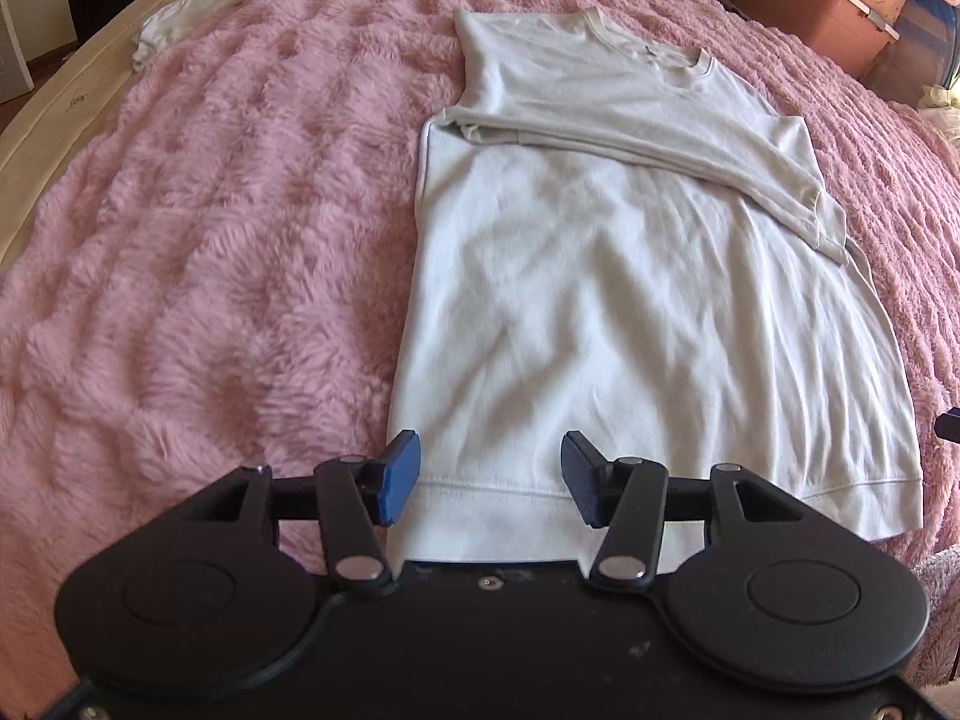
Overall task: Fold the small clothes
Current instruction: 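Move both open grippers down to the ribbed hem of the sweatshirt, then close the right gripper on the hem while the left gripper grasps the hem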
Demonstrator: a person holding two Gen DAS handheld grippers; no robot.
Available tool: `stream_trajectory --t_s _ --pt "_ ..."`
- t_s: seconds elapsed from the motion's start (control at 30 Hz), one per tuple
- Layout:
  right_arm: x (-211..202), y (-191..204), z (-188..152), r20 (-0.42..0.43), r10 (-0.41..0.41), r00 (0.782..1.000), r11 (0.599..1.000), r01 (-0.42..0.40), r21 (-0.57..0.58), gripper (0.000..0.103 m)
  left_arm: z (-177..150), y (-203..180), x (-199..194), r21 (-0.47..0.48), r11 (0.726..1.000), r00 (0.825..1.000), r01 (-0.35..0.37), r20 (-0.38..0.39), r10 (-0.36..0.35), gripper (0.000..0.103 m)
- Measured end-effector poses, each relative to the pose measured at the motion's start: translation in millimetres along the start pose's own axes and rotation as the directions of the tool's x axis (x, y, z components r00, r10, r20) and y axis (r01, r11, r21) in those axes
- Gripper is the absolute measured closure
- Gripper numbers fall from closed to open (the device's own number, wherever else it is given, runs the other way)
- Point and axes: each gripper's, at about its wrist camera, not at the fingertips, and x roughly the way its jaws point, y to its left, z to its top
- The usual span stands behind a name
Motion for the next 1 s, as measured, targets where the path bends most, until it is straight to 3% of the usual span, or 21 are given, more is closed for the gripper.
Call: stream_trajectory --t_s 0.17,0.27,0.37,0.57,1.0 --pt "3 -8 -33 -0.105 -0.064 0.992 0.998 0.061 -0.026 0.045 -23 14 6 -0.041 0.999 0.998 -0.019 -0.054 0.016 0.048" --pt "7 -19 -47 -0.176 -0.082 0.981 0.996 0.087 0.02 0.057 -23 26 15 -0.078 0.997 0.995 -0.01 -0.096 0.003 0.048" --pt "10 -29 -56 -0.225 -0.092 0.97 0.993 0.107 0.055 0.059 -29 38 23 -0.117 0.993 0.992 -0.002 -0.126 -0.013 0.049" --pt "15 -33 -61 -0.256 -0.102 0.961 0.989 0.126 0.077 0.058 -32 49 29 -0.168 0.985 0.989 0.03 -0.134 -0.054 0.053" --pt "23 -39 -62 -0.294 -0.08 0.952 0.984 0.124 0.131 0.057 -24 34 28 -0.113 0.99 0.987 0.084 -0.128 -0.098 0.054"
